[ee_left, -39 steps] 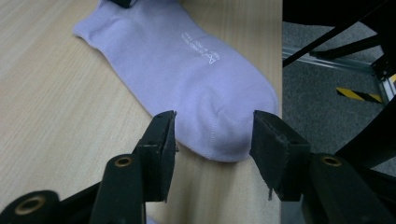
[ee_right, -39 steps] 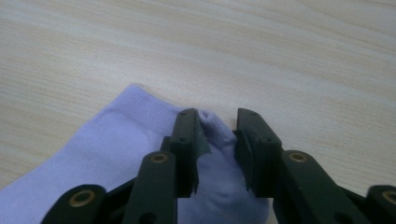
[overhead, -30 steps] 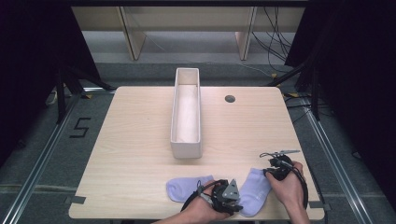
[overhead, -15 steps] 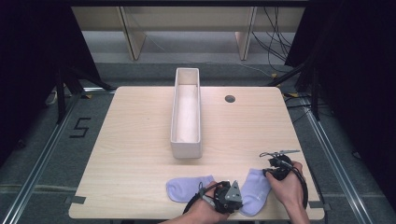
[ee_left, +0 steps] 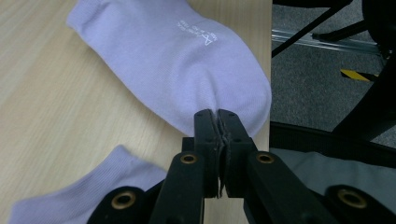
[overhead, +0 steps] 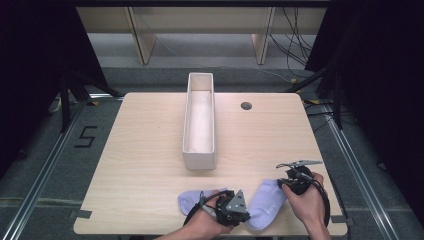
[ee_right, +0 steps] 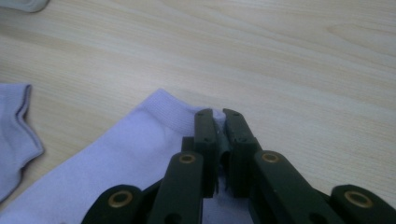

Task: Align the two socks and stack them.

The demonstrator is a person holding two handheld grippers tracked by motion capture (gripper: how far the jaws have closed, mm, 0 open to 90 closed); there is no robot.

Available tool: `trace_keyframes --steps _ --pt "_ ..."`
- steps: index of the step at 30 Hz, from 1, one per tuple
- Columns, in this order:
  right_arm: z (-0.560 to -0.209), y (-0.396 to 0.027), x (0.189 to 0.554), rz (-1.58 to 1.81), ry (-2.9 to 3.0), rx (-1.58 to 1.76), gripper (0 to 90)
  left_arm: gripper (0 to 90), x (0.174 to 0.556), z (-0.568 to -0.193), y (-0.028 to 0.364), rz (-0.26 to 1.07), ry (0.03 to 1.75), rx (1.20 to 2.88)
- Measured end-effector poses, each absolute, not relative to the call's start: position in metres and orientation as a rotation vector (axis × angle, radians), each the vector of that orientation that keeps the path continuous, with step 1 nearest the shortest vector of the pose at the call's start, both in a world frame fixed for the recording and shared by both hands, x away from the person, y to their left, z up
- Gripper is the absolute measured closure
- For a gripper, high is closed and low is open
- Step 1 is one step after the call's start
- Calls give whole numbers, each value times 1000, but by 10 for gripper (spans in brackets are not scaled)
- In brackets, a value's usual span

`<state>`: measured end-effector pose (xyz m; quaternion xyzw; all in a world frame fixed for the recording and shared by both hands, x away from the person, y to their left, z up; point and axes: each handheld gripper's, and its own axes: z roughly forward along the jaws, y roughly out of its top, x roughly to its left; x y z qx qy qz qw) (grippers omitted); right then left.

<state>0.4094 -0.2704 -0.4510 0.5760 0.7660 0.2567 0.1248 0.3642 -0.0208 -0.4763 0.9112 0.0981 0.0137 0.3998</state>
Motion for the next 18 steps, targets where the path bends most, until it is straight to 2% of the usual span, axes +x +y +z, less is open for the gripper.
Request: trace_keyframes --steps 18 --pt "-436 -239 397 870 2265 1633 855 871 366 -455 40 53 252 2275"
